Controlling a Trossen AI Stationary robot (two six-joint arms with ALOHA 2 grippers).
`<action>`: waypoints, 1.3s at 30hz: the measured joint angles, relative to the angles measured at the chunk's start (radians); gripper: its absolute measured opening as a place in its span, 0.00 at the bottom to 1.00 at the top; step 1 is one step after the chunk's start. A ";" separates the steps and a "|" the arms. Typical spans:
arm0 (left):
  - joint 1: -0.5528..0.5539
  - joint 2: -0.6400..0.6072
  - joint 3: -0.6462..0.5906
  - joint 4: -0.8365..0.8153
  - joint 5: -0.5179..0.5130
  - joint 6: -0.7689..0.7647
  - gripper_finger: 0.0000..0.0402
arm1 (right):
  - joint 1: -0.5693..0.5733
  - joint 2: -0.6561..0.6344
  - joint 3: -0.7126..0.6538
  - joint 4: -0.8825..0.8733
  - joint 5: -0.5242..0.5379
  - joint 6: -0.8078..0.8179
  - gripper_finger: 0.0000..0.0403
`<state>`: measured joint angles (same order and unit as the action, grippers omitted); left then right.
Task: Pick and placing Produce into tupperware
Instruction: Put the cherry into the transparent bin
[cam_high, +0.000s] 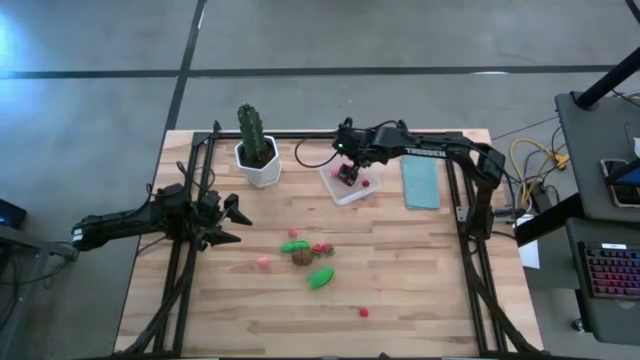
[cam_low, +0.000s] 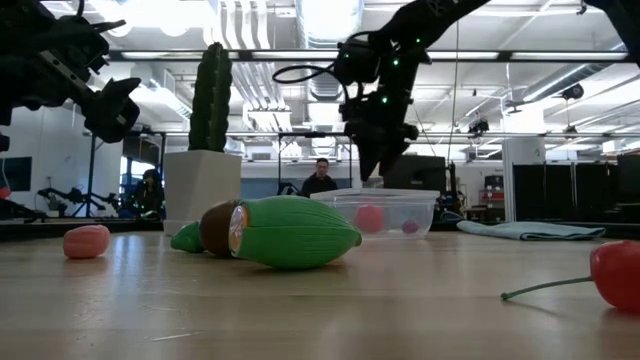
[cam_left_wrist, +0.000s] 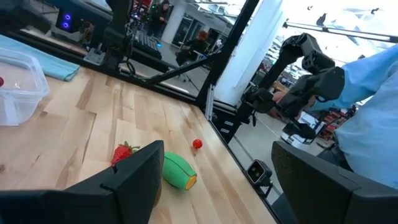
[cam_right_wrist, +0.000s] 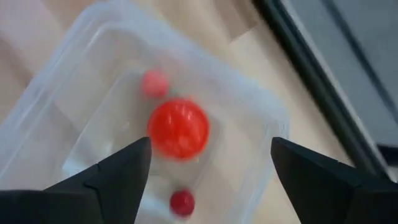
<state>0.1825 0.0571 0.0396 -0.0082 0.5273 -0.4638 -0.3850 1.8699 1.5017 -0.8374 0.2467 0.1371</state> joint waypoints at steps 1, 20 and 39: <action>0.000 0.001 0.000 0.000 0.000 0.000 0.71 | 0.005 -0.011 0.000 -0.024 -0.030 0.000 0.80; 0.000 0.000 0.000 0.000 0.000 0.000 0.71 | 0.527 -0.153 -0.110 -0.234 -0.149 0.271 0.77; 0.000 0.000 0.000 0.000 0.000 0.000 0.71 | 1.010 -0.082 -0.206 0.049 -0.138 0.779 0.65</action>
<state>0.1822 0.0570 0.0396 -0.0082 0.5274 -0.4641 0.6247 1.7879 1.2961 -0.7885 0.1087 0.9166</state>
